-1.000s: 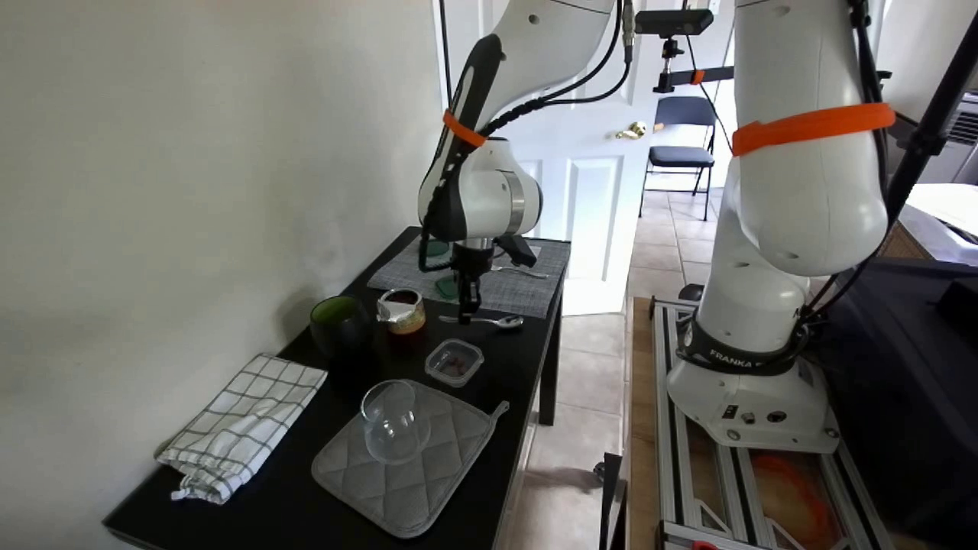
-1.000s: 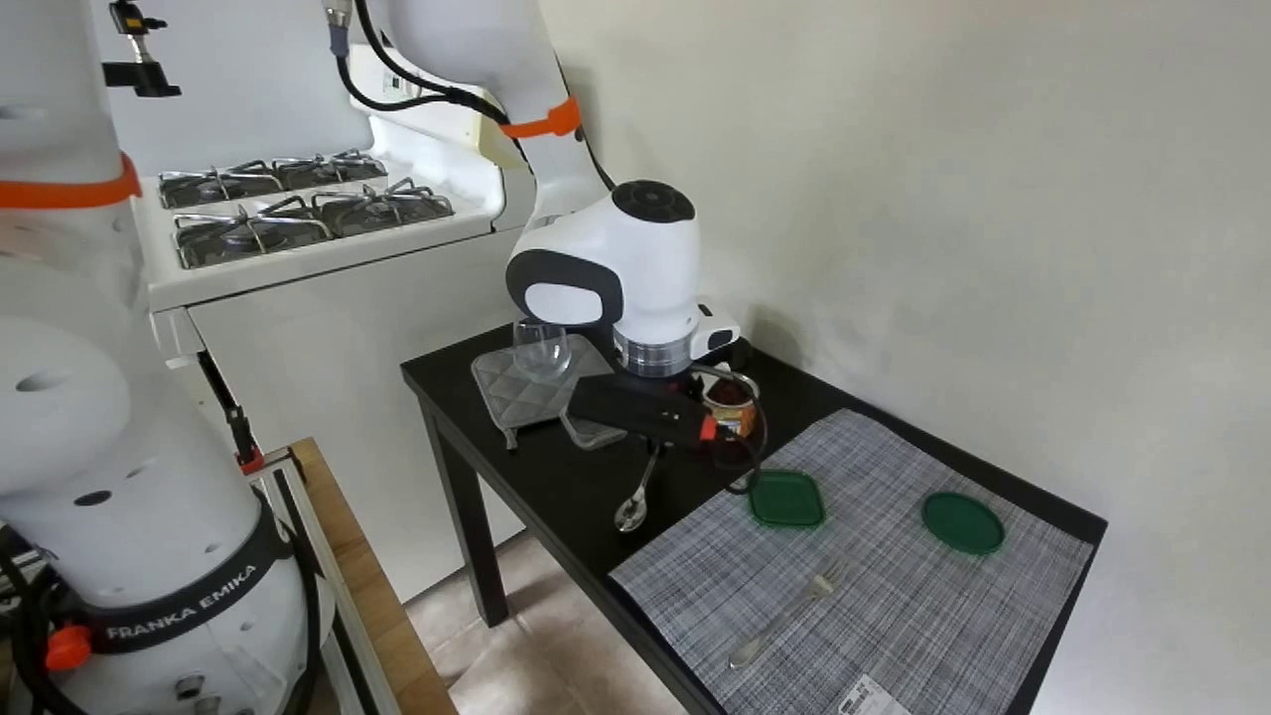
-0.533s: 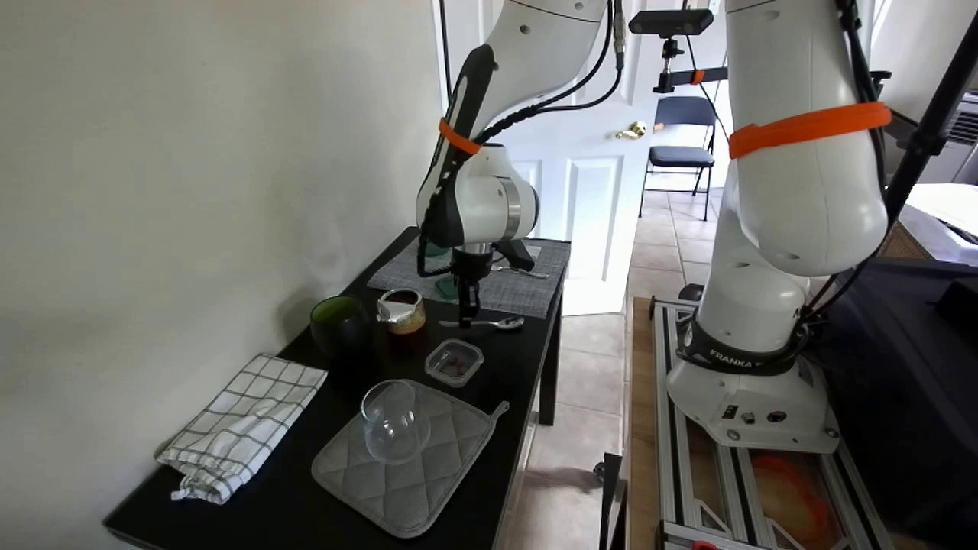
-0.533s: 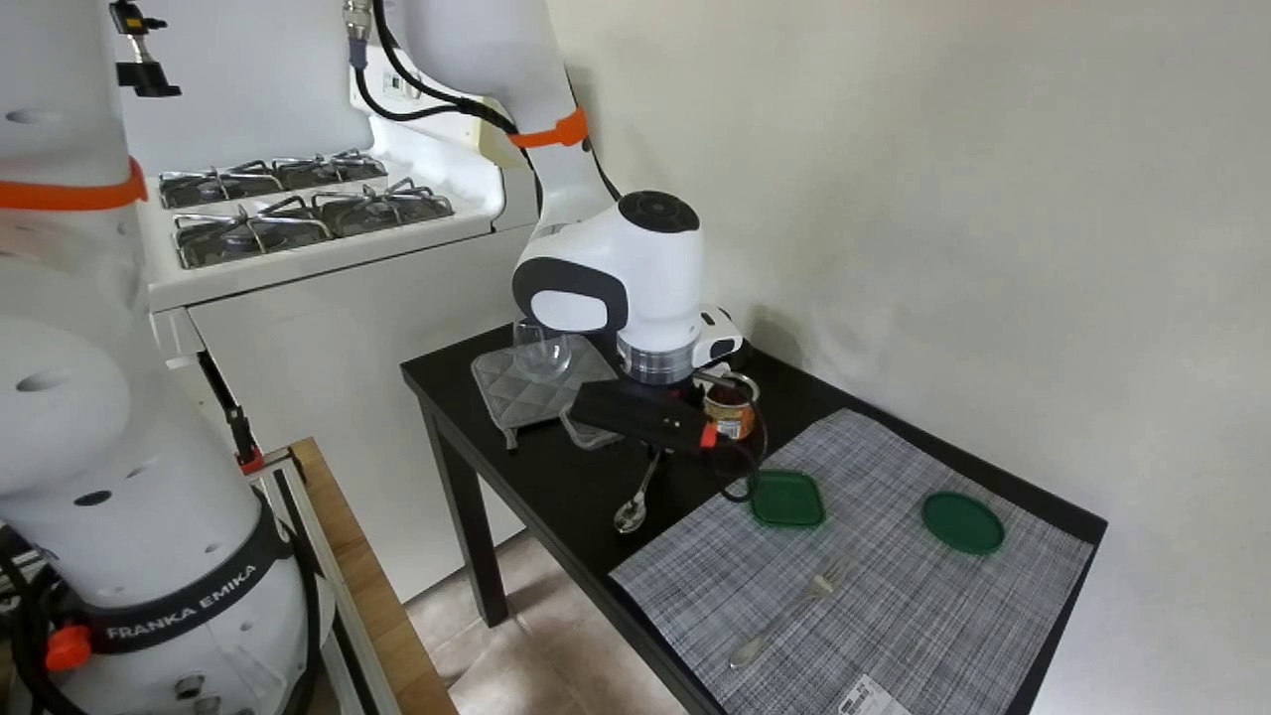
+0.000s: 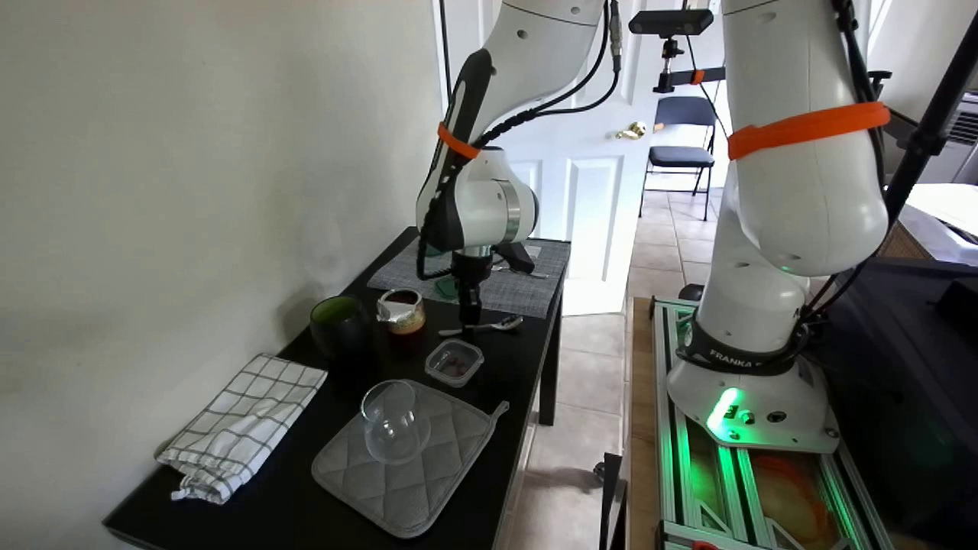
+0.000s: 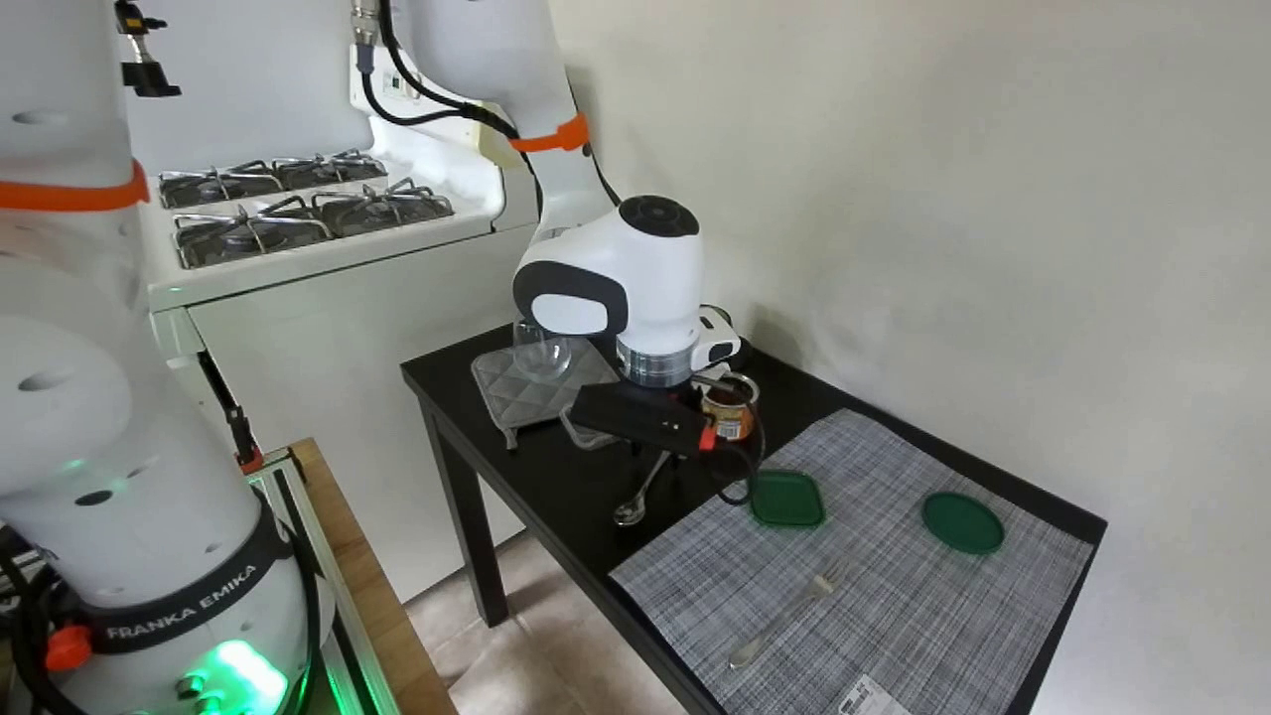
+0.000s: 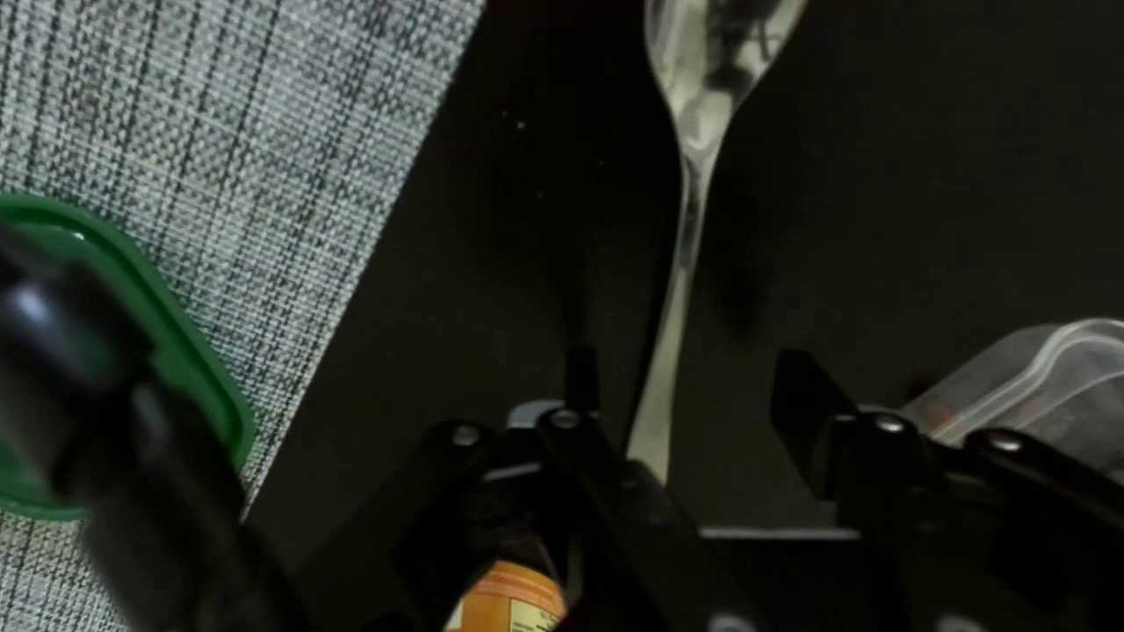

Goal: Put the items that are on the spoon, in the bowl

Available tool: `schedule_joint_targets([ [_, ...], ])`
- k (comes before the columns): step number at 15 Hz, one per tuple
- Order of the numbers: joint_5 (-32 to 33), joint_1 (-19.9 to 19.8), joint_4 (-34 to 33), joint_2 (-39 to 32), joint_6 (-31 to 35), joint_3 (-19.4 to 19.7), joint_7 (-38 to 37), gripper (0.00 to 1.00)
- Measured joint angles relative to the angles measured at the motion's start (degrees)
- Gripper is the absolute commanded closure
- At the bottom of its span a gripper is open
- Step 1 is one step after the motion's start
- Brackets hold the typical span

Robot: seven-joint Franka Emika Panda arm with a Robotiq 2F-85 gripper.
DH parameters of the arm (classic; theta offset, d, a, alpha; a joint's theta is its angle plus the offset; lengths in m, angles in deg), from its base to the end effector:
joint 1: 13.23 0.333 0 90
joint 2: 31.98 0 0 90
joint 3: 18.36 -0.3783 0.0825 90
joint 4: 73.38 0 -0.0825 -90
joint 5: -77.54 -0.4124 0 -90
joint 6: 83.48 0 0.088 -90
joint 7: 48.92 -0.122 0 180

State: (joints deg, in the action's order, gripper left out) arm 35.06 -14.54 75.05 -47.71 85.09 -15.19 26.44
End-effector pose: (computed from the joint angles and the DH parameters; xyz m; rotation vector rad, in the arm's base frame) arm 0.4507 -0.0787 0.1821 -2.9590 -0.7829 -0.2458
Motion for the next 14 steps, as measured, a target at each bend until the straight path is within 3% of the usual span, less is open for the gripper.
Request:
schedule_joint_targets([
  [2, 0.6, 0.4, 0.0, 0.0, 0.0, 0.3, -0.4, 0.00],
  [6, 3.8, 2.3, 0.2, 1.6, -0.2, 1.8, -3.7, 0.00],
  [9, 9.7, 5.1, 0.8, 5.0, -3.2, 4.6, -9.7, 0.00],
  [12, 20.0, 4.0, 1.5, 9.9, -7.5, 3.8, -20.4, 0.00],
  [14, 23.1, 3.2, 1.6, 13.9, -12.4, 2.4, -25.5, 0.00],
])
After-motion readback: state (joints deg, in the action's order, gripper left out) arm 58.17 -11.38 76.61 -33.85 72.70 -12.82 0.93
